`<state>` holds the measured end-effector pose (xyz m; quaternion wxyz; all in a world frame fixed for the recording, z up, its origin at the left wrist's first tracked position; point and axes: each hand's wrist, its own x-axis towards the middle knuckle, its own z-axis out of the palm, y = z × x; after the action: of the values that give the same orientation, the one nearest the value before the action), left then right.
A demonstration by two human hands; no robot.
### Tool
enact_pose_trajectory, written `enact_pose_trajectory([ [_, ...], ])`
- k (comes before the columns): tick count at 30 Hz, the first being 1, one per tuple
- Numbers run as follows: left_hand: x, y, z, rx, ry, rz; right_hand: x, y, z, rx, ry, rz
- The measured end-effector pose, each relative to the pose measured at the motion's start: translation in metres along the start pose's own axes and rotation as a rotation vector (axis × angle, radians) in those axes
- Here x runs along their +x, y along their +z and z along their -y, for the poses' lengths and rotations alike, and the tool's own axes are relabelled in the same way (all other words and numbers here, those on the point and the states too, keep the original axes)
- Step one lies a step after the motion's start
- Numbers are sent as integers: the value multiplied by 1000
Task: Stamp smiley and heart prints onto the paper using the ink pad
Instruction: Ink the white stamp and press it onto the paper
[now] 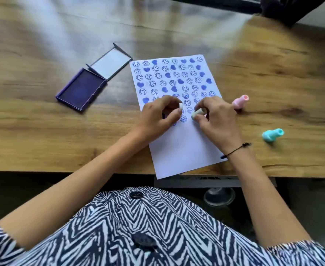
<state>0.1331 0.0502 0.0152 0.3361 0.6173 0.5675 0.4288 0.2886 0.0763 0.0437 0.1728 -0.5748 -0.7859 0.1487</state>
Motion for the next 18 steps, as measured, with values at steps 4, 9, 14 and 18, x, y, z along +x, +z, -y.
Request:
enact_pose_trajectory([
  [4, 0, -1, 3, 24, 10, 9, -2, 5, 3, -81, -20, -16],
  [9, 0, -2, 2, 17, 10, 27, -4, 11, 6, -218, -49, -21],
  [14, 0, -2, 2, 14, 17, 31, 1, 12, 11, -253, -56, 48],
  [18, -1, -3, 2, -10, 19, 43, 4, 11, 13, -235, -21, 68],
])
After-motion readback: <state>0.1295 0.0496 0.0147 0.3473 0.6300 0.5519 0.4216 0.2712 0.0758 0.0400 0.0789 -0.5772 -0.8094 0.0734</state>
